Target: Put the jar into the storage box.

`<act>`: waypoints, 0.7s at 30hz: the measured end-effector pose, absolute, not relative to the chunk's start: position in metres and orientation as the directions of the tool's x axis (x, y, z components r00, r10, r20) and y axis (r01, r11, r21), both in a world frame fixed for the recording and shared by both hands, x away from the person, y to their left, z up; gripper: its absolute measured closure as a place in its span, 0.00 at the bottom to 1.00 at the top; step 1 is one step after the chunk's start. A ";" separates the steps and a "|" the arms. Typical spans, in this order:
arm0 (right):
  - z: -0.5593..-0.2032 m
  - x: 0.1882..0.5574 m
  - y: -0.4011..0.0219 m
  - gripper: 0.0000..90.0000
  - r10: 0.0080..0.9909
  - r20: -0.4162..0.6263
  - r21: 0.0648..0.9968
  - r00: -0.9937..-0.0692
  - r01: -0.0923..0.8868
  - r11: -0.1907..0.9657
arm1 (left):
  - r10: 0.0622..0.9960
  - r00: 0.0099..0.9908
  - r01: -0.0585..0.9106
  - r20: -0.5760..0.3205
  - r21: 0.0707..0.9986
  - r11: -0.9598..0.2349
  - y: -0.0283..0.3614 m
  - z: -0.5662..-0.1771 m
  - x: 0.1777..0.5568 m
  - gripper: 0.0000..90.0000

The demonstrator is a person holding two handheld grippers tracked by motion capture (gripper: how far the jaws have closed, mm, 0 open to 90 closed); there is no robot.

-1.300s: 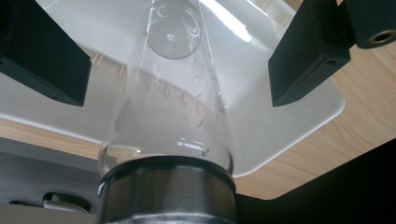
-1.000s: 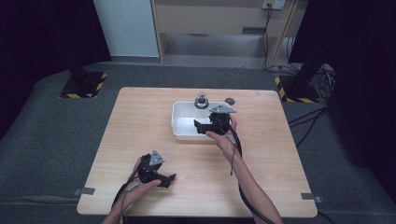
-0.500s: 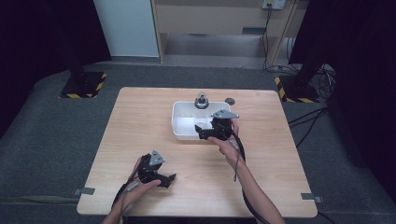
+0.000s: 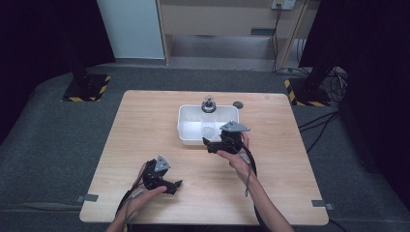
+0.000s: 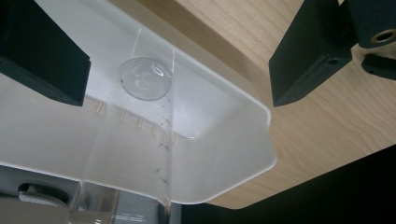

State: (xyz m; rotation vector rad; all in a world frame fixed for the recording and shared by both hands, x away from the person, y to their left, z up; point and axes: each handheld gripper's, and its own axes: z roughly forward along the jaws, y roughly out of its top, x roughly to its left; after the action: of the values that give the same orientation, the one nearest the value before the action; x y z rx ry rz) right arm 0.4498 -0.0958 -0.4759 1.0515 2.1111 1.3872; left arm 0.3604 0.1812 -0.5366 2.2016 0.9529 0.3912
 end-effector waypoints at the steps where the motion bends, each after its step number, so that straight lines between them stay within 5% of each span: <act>1: -0.476 0.448 -0.096 0.06 0.767 0.073 0.902 -0.637 0.370 0.222 | 0.729 0.684 0.519 0.000 0.702 -0.487 0.181 -0.537 0.360 0.00; 21: -0.487 0.423 -0.100 0.06 0.746 0.083 0.899 -0.661 0.372 0.230 | 0.729 0.685 0.519 0.001 0.702 -0.488 0.181 -0.537 0.360 0.00</act>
State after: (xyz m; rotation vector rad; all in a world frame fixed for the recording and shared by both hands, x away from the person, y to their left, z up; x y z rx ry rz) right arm 0.4226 -0.1001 -0.4868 1.0326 2.1443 1.4089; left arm 0.3604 0.1812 -0.5366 2.2024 0.9520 0.3916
